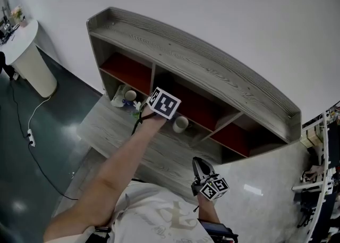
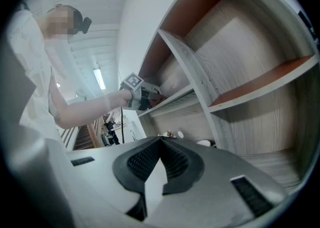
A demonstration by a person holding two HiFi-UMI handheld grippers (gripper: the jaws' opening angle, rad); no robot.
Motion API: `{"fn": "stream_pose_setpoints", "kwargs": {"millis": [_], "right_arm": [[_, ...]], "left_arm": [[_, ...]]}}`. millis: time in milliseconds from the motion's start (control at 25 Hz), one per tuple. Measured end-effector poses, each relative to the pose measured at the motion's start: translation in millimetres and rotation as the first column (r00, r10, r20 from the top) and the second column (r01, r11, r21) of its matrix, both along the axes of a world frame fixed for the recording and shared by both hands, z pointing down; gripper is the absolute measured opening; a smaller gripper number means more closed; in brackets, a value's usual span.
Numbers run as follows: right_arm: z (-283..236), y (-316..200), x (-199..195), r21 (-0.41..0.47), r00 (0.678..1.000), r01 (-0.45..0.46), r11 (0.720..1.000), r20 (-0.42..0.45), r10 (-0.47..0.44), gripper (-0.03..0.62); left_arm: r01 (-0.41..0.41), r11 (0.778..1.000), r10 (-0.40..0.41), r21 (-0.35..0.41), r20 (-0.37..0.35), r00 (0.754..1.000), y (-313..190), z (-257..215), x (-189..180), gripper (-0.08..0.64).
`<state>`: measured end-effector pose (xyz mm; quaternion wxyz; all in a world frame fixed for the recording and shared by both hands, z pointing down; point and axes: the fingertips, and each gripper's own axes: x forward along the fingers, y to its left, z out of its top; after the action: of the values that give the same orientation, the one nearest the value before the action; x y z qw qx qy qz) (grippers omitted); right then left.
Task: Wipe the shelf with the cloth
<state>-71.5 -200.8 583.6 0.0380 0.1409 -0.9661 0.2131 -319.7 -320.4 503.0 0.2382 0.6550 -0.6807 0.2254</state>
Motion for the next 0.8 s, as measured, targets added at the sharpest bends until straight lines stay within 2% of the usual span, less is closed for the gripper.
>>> {"fn": "stream_pose_setpoints", "kwargs": {"millis": [120, 320, 440, 600, 800], "right_arm": [[1, 1, -5, -0.004, 1.0, 0.018, 1.0, 0.002, -0.018, 0.005], [2, 5, -14, -0.003, 0.998, 0.064, 0.998, 0.003, -0.064, 0.005], [2, 9, -20, -0.006, 0.996, 0.094, 0.996, 0.005, -0.094, 0.005], [3, 14, -28, -0.017, 0.991, 0.137, 0.99, 0.007, -0.137, 0.005], [10, 20, -43, -0.026, 0.976, 0.218, 0.976, 0.003, -0.218, 0.005]], "left_arm": [[0.012, 1.0, -0.012, 0.009, -0.013, 1.0, 11, 0, -3, 0.092], [0.066, 0.997, -0.062, 0.046, -0.081, 0.995, 41, -4, -12, 0.092], [0.057, 0.996, -0.049, 0.068, -0.105, 0.993, 59, -4, -9, 0.092], [0.043, 0.99, -0.027, 0.132, -0.121, 0.992, 83, 2, 0, 0.095], [0.064, 0.966, -0.027, 0.249, -0.147, 0.989, 121, 9, 6, 0.095]]}}
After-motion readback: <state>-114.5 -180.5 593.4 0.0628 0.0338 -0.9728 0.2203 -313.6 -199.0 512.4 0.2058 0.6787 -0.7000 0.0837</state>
